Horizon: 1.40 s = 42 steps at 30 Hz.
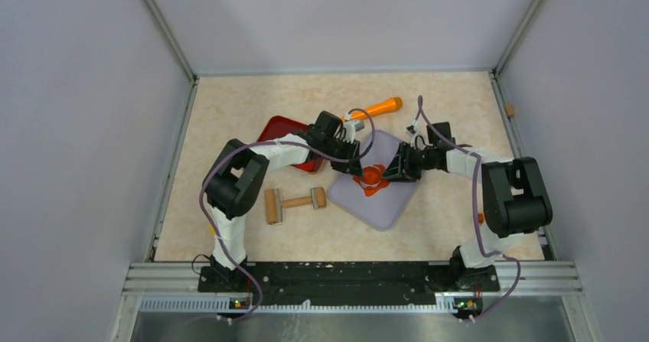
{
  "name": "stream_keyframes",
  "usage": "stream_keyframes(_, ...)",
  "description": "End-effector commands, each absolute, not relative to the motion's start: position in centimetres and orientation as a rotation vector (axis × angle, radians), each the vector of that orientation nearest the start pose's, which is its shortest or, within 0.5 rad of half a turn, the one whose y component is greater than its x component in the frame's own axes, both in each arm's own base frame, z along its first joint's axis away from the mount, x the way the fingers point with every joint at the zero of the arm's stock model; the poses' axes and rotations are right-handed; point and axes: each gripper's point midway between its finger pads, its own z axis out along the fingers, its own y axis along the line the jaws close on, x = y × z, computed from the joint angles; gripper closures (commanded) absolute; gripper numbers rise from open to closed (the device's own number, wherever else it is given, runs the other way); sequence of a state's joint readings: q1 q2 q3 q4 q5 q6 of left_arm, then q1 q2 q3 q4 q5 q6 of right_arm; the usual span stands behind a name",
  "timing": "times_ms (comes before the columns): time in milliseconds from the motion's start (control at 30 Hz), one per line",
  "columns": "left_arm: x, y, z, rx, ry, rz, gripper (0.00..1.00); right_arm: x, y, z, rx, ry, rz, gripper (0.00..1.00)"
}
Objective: Roll out the dumpling wrappers from the dough
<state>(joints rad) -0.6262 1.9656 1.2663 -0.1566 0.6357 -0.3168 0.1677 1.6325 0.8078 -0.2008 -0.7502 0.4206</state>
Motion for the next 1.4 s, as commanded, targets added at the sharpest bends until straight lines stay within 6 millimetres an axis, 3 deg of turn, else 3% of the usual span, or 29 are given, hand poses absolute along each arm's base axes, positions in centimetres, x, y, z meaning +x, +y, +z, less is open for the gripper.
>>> stream_keyframes(0, 31.2, -36.9, 7.4, 0.713, 2.395, -1.207, 0.73, 30.3, 19.0, 6.4, -0.016, 2.551, 1.194, 0.63)
stream_keyframes(333, 30.9, -36.5, 6.2, 0.716, 2.425, -1.19, 0.82, 30.2, 18.8, 5.2, 0.006, 2.587, 1.163, 0.67)
stream_keyframes(533, 30.8, -36.3, 4.9, 0.726, 2.452, -1.182, 1.0, 30.2, 17.8, 3.7, 0.05, 2.649, 1.066, 0.73)
stream_keyframes(900, 30.1, -35.6, 2.3, 0.791, 2.5, -1.155, 1.0, 29.3, 15.4, 1.1, 0.075, 2.758, 0.848, 0.81)
stream_keyframes(1367, 28.4, -33.1, -2.8, 0.842, 2.573, -1.048, 1.0, 29.0, 16.0, 1.1, 0.063, 2.746, 0.889, 0.81)
